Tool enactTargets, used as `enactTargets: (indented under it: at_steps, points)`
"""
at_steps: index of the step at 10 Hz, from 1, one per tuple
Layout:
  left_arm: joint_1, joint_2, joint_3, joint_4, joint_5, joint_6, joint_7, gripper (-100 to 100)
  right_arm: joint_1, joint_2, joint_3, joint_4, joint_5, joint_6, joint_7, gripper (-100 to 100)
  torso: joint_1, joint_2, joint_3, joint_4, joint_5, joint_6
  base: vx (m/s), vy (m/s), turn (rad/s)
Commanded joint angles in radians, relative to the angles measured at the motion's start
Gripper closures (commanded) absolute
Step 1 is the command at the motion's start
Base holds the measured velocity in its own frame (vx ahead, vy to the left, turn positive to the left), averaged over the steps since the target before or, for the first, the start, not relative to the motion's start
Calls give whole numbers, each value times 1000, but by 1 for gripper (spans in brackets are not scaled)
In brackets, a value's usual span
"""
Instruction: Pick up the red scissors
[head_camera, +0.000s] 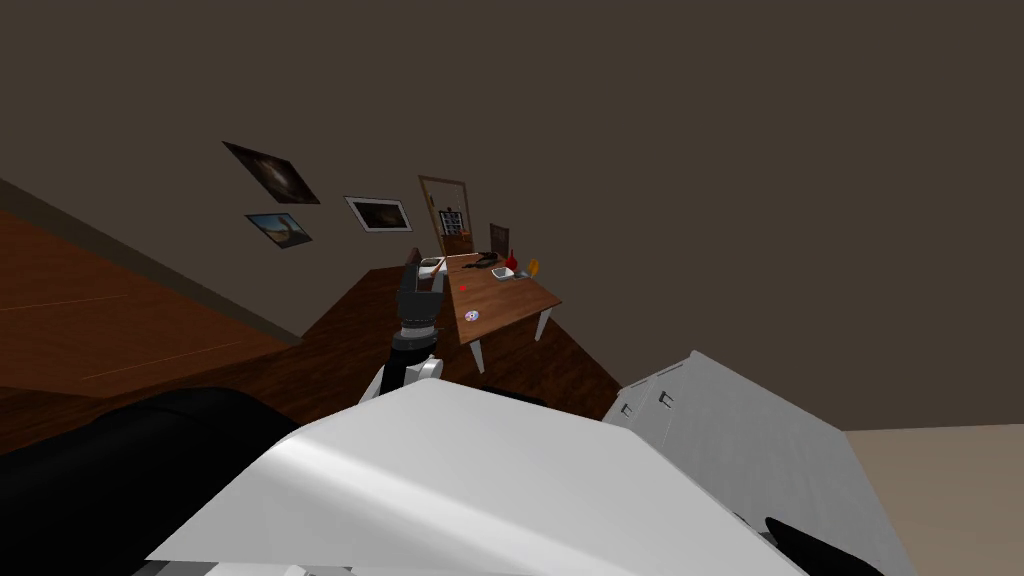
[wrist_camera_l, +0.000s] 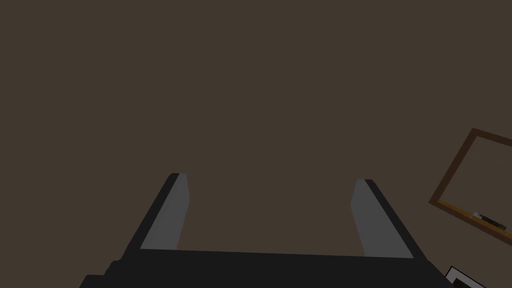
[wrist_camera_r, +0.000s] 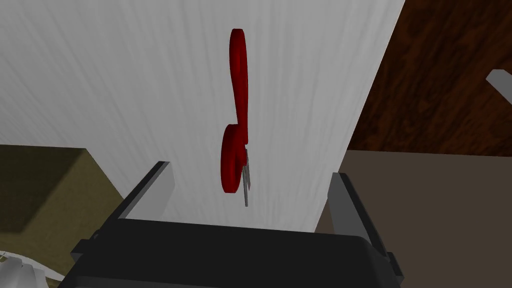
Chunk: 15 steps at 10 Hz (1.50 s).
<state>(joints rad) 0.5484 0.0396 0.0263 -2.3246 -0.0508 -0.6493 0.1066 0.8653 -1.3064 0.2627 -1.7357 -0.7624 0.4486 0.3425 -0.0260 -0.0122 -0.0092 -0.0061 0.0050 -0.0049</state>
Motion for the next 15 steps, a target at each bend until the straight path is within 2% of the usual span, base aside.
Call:
enactTargets:
  at_steps: [1,2,4,5,6,10,11,12,13,14,15]
  points:
    - [0,0,0,0,0,0,0,0,0,0,0,0,0,0,0,0,0,0,0,0,0,0,12,-9,-2]
    - [0,0,0,0,0,0,0,0,-16,32,7,31,22,-9,1,-100,2,4,2,1,1,0,-8,23,58]
    - [0,0,0,0,0,0,0,0,-32,63,14,63,45,-19,3,-100,6,7,4,2,1,0,-26,42,35]
    - [0,0,0,0,0,0,0,0,-23,50,9,49,37,-15,1,-100,7,8,5,2,2,0,-12,21,2]
    - [0,0,0,0,0,0,0,0,-23,52,9,50,38,-16,1,100,5,8,5,2,2,0,0,0,0]
    - [0,0,0,0,0,0,0,0,-23,49,12,40,37,-23,7,100,3,2,1,1,-4,2,-2,-2,4]
    - [0,0,0,0,0,0,0,0,-23,49,11,39,37,-22,7,0,0,2,1,1,-6,2,0,0,0]
    - [0,0,0,0,0,0,0,0,-10,19,4,19,13,-6,1,100,-3,1,1,1,-7,2,24,-31,-83]
    - [0,0,0,0,0,0,0,0,-3,6,1,6,5,-2,0,100,-5,0,0,1,-7,2,34,-49,-60]
    - [0,0,0,0,0,0,0,0,-4,16,3,15,13,-8,0,100,-7,-1,0,1,-7,1,13,-22,-6]
    - [0,0,0,0,0,0,0,0,-3,14,2,14,11,-6,0,0,-6,0,0,1,-8,0,0,0,0]
